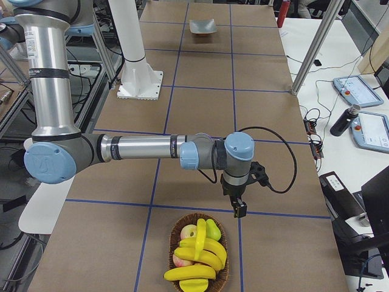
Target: Transfer all bananas from basket to plate
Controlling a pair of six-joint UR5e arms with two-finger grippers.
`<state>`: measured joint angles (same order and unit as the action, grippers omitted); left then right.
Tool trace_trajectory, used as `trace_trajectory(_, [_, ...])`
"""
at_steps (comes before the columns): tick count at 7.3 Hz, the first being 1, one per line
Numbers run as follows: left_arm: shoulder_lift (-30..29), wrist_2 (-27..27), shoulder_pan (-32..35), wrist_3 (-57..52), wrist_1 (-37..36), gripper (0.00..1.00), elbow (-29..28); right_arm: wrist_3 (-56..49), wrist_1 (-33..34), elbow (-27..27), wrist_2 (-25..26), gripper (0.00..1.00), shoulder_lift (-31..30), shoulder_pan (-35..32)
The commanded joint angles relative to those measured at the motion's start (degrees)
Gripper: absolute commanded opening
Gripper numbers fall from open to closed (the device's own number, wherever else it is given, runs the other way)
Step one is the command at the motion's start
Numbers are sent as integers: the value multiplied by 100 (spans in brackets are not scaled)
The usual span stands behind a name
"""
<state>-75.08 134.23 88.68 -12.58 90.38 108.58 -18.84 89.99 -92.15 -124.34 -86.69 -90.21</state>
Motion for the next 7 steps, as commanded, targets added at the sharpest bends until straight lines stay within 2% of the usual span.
trace_trajectory(1, [-94, -28, 26, 10, 337, 100, 198, 29, -165, -119, -194, 100, 65, 13])
trace_trajectory(3, [-244, -133, 52, 80, 1111, 100, 128, 20, -324, -119, -353, 100, -6, 4])
trace_trajectory(4, [-226, -177, 53, 89, 1113, 100, 76, -32, -350, -154, -406, 100, -93, 4])
trace_trajectory(6, [-209, -178, 53, 98, 1113, 100, -12, 3, -1242, -329, -433, 100, -461, 56])
trace_trajectory(7, [-234, -177, 53, 106, 1113, 100, -161, -67, -1386, -461, -477, 100, -471, 291])
